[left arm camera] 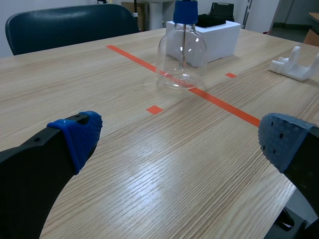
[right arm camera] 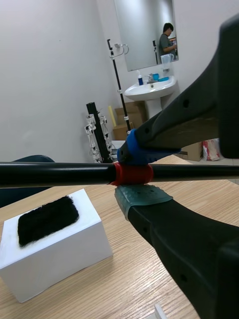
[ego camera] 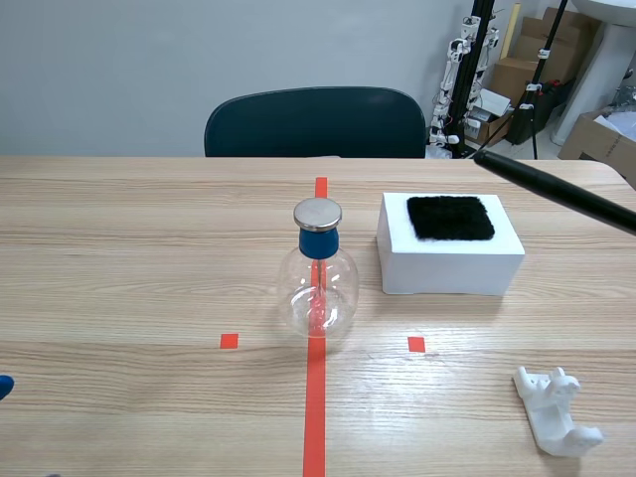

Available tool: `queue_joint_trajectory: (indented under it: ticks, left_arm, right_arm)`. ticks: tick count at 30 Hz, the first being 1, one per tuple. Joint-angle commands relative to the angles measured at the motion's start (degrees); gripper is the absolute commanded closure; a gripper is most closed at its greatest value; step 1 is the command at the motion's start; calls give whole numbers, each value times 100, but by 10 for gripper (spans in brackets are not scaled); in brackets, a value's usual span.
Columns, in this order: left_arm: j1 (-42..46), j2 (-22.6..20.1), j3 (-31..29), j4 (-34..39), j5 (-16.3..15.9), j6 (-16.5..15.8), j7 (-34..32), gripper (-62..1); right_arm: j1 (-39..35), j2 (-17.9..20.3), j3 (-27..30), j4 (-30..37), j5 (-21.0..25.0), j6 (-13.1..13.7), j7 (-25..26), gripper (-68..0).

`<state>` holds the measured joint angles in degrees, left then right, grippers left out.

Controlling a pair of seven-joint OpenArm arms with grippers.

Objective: Do the electroscope experiment. hold the rod still at the electroscope

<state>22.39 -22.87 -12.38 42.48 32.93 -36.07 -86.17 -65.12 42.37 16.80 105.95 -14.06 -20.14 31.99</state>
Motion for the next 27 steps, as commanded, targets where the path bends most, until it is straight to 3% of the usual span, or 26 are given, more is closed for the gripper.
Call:
queue_joint_trajectory:
  ticks: [1,19,27]
  left_arm:
    - [31,-17,-7,66,-70,-4,-286,-623]
    - [31,-17,-7,66,-70,-4,-286,-623]
    - [31,-17,-7,66,-70,-4,-286,-623]
  right_arm:
    - [4,15,46,52,44,-81,35,0]
    - [354,17,48,55,37,-144,31,0]
    - [435,20,57,55,-411,-297,-83,0]
